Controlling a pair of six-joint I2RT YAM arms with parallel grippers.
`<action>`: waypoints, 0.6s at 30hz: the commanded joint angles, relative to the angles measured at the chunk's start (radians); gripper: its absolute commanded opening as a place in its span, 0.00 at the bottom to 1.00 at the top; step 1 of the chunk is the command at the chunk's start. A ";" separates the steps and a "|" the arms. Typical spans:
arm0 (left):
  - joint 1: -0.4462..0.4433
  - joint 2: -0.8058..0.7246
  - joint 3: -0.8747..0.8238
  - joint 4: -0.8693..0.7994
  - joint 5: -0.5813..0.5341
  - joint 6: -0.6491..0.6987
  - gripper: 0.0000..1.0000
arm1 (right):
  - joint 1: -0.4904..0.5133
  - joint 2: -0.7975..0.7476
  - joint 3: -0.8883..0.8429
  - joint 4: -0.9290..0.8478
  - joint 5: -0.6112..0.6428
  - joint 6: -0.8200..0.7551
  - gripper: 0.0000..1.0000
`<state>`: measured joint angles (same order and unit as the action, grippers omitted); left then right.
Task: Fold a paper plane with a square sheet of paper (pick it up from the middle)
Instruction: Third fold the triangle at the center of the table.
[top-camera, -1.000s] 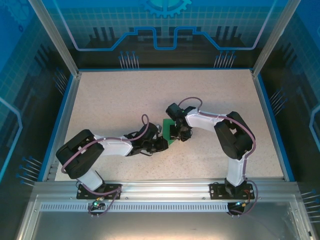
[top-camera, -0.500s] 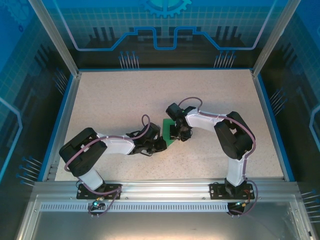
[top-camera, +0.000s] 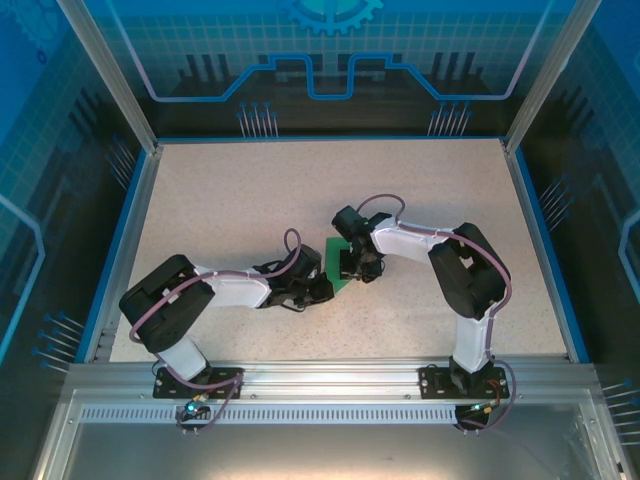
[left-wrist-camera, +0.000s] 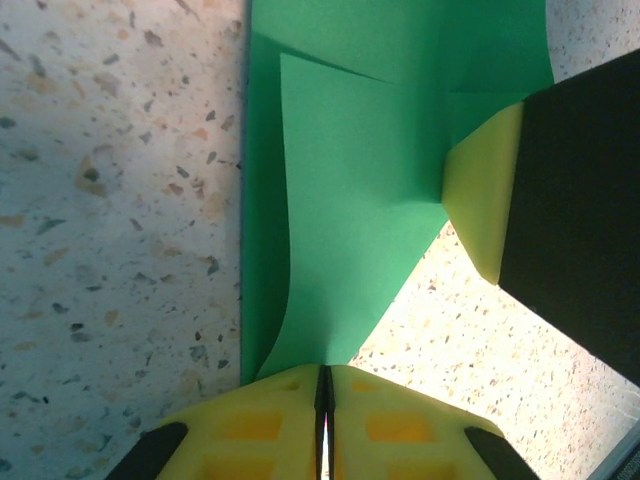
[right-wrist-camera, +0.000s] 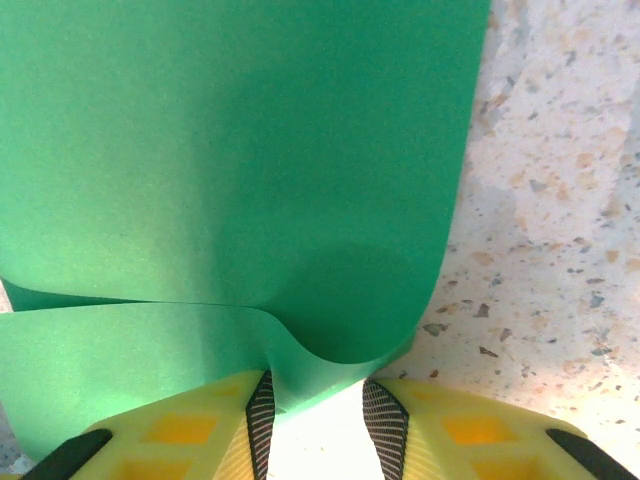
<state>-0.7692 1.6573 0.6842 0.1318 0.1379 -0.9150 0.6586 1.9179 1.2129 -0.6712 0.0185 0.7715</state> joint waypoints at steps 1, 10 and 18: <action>-0.014 0.019 0.010 -0.107 -0.036 -0.006 0.12 | -0.018 0.121 -0.072 -0.005 0.039 0.018 0.36; -0.030 0.010 -0.035 -0.154 -0.068 -0.038 0.08 | -0.045 0.067 -0.046 0.012 -0.023 -0.013 0.36; -0.033 0.029 -0.057 -0.128 -0.075 -0.056 0.05 | -0.132 -0.175 -0.107 0.208 -0.257 -0.129 0.36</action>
<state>-0.7887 1.6524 0.6762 0.1318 0.0933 -0.9527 0.5735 1.8374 1.1404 -0.5747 -0.1417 0.7025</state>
